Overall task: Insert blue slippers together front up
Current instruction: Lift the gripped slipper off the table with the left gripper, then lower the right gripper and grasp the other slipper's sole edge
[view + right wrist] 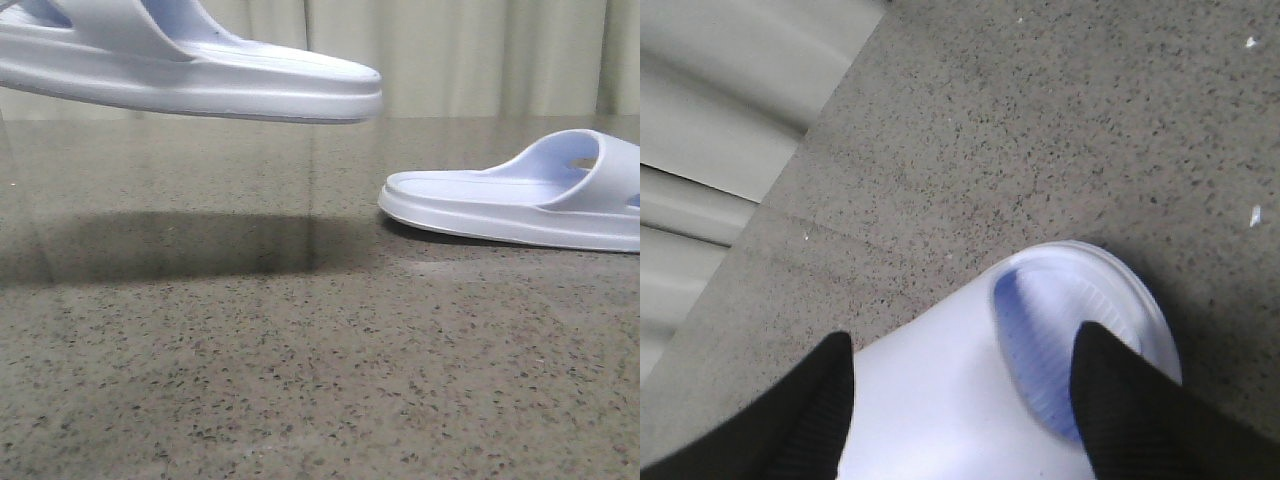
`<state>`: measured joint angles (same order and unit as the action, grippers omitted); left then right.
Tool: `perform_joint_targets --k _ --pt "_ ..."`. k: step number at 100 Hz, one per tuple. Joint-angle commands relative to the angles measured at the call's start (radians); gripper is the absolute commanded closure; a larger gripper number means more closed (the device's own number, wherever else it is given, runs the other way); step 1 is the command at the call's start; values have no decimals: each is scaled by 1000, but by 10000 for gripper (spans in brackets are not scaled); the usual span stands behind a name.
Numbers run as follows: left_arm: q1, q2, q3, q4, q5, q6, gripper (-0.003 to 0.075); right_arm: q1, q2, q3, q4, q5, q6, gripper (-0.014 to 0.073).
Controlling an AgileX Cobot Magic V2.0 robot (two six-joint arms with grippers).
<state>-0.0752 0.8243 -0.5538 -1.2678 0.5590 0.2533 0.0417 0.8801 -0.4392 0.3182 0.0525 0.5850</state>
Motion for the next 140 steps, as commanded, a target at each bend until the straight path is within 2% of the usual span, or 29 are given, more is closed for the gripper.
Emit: perform_joint_targets --k 1,56,140 --pt "3 -7 -37 -40 -13 -10 704 -8 17 -33 14 -100 -4 191" --pt "3 -7 -37 -40 -15 -10 704 -74 45 10 44 -88 -4 191" --pt "3 -7 -37 -40 -11 -10 704 -72 147 38 76 -100 -4 191"
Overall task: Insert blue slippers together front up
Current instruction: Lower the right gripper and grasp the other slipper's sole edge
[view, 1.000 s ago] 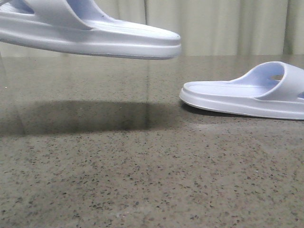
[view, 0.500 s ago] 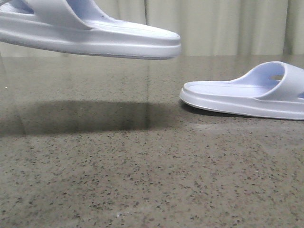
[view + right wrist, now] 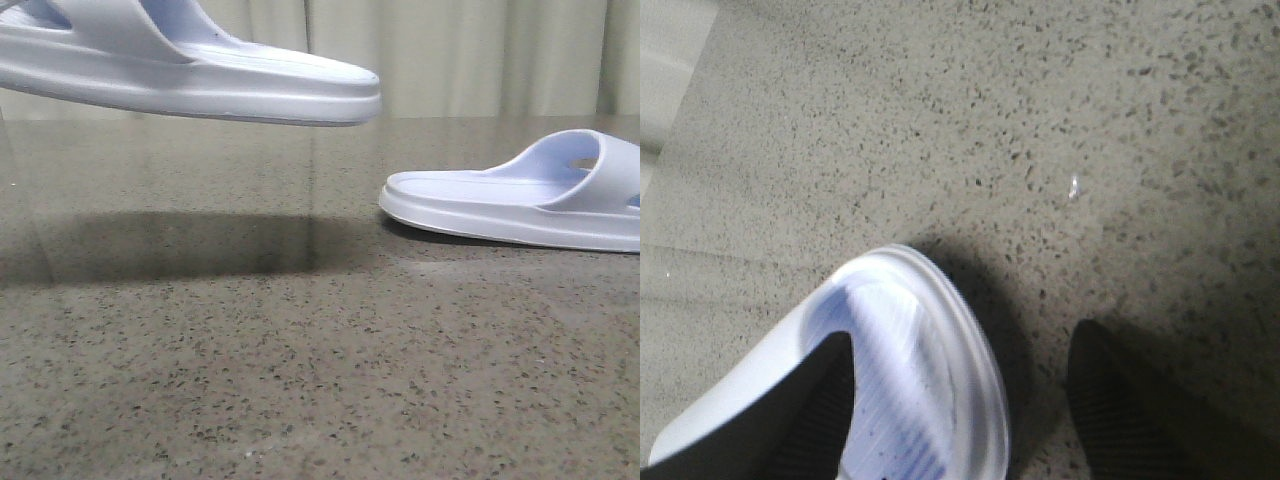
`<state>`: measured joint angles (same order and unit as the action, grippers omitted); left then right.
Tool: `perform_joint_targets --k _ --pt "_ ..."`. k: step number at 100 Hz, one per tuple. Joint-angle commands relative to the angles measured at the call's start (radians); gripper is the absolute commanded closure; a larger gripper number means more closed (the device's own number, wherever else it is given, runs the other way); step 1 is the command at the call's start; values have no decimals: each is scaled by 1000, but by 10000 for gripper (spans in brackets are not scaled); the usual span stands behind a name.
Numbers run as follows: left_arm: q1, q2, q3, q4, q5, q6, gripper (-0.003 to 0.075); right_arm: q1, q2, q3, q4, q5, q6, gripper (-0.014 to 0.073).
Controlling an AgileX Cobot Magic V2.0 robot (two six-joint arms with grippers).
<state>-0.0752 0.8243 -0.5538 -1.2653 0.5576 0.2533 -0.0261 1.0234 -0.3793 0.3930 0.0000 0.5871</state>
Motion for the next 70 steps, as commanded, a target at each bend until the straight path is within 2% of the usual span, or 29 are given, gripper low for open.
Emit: perform_joint_targets --k 1,45,70 --pt "3 -7 -37 -43 -10 -10 704 -5 6 -22 2 -47 -6 191" --pt "3 -7 -37 -43 -10 -10 704 -1 13 -22 2 -61 -6 191" --pt "3 -7 -37 -43 -10 -10 704 45 13 -22 2 -102 -6 191"
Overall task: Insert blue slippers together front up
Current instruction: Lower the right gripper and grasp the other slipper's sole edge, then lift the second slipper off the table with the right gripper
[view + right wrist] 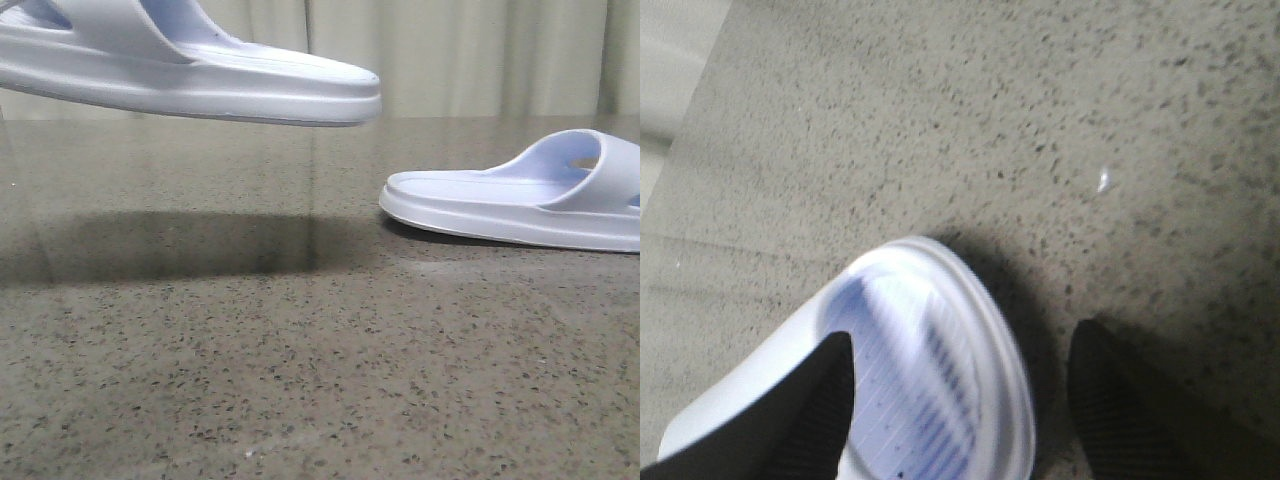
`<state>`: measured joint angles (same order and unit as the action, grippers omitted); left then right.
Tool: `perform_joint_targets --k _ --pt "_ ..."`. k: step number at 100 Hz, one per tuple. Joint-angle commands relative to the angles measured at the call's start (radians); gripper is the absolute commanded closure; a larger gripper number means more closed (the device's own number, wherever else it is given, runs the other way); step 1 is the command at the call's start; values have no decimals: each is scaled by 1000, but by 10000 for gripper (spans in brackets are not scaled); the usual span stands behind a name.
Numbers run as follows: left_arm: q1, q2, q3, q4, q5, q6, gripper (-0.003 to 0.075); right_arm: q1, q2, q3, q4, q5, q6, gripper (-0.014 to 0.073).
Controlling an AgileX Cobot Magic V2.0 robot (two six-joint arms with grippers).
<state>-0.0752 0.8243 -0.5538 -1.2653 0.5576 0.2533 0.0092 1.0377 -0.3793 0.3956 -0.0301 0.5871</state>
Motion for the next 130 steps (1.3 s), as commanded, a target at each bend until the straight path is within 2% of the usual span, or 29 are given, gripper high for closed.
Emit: perform_joint_targets --k 1,39,79,98,130 --pt "3 -7 -37 -43 -10 -10 704 10 -1 -22 -1 -72 -6 191" --pt "3 -7 -37 -43 -8 -10 704 10 53 -22 -1 -91 -6 203" --pt "3 -7 -37 -51 -6 -10 704 10 83 -22 -1 -84 -6 496" --pt "3 -7 -37 -51 -6 -10 704 10 83 -22 -7 -84 -6 698" --pt "3 -7 -37 -51 -3 -10 704 10 -39 -26 -7 -202 -6 701"
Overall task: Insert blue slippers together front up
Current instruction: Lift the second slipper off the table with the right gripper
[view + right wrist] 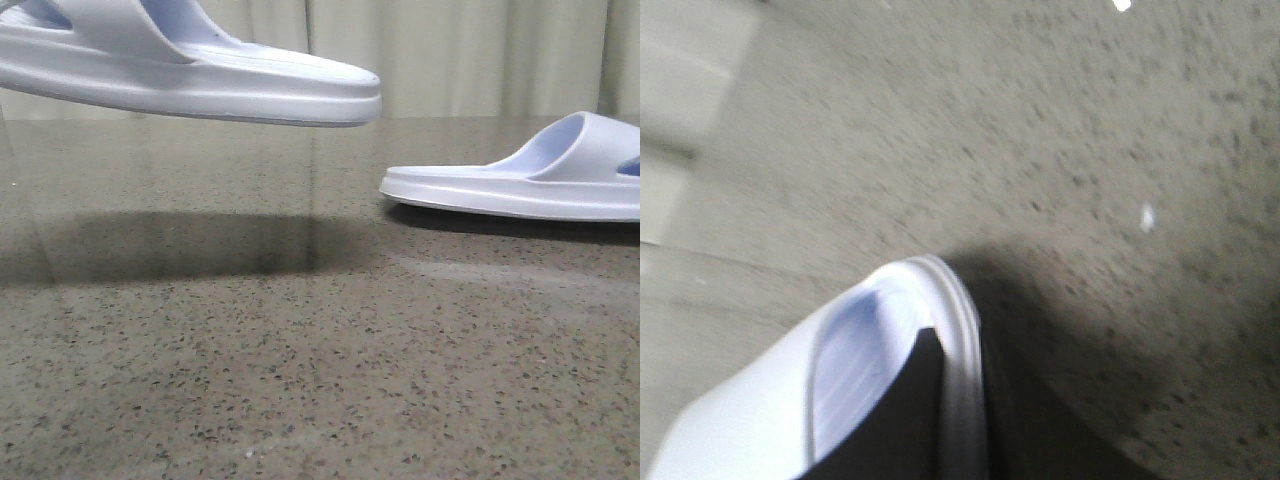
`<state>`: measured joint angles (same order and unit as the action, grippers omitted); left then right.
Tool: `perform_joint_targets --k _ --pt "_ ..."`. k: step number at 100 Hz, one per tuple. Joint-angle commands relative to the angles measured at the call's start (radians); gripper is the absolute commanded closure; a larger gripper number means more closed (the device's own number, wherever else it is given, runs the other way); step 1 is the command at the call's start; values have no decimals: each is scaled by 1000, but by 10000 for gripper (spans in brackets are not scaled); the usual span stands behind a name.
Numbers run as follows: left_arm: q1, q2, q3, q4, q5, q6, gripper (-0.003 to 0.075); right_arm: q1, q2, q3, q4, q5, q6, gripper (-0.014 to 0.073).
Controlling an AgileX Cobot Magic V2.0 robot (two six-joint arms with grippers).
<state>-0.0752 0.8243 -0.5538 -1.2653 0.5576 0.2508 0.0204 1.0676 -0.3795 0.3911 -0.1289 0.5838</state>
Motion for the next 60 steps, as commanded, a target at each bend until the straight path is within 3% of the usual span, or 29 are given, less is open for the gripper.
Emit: perform_joint_targets --k 1,35,60 --pt "3 -7 -37 -51 -3 -8 704 -1 -74 -28 -3 -103 -2 701" --pt "3 -7 -37 -51 0 -8 704 -1 -335 -110 -5 -112 -2 701" --pt "3 -7 -37 -79 7 -15 704 3 -453 -140 -24 29 -2 701"
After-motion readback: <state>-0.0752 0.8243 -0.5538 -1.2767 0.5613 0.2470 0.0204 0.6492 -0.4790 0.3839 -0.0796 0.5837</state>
